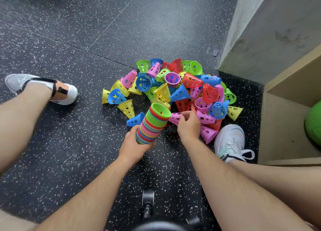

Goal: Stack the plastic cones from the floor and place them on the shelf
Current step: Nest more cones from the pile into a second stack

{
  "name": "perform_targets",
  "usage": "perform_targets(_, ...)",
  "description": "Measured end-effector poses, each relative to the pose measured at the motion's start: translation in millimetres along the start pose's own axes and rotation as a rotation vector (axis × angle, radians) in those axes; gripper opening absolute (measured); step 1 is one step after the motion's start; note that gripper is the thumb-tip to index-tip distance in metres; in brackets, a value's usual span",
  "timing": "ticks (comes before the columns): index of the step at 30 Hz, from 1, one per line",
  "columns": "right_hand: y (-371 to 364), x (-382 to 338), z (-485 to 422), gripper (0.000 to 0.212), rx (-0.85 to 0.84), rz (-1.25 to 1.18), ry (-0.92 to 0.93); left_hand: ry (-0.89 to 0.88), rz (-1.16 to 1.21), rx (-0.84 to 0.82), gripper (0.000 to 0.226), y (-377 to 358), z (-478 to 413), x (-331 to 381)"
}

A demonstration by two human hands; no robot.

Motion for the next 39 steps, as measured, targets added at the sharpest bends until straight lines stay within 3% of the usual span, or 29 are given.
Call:
perform_targets(4,11,-18,3,0.039,-0.028,-0.113,0.069,0.003,-0.007,0.015,0.074,2,2,1)
perform_targets(7,20,-40,0,0.025,0.02,-0.13,0.201,0.009,-0.011,0.029,0.072,5,3,3)
perform_targets(13,29,-81,10,0.021,0.097,-0.226,0.444,0.029,-0.029,0.048,0.075,11,4,6)
perform_targets(20,7,-76,35,0.015,-0.14,-0.158,0.563,0.05,-0.051,0.054,0.067,13,6,9)
perform_targets(24,0,-63,50,0.011,-0.264,-0.117,0.52,0.043,-0.08,0.051,0.069,12,6,12)
perform_targets(29,6,-55,42,0.023,-0.214,-0.096,0.489,0.023,-0.098,0.001,0.067,6,8,17)
perform_targets(35,46,-5,22,0.01,0.231,-0.119,0.237,-0.028,-0.137,-0.098,0.07,-13,14,24)
perform_targets(39,66,38,5,0.019,0.304,-0.012,-0.019,-0.073,-0.169,-0.126,0.066,-27,12,24)
Point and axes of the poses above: each hand's wrist, its own z-axis away from the middle knuckle, its own y-axis out of the back of the hand, x = y × z, the point moved 5 cm from there along -z, towards the middle knuckle, and after that the axes turned 1 degree about -x, right-handed, at the moved point
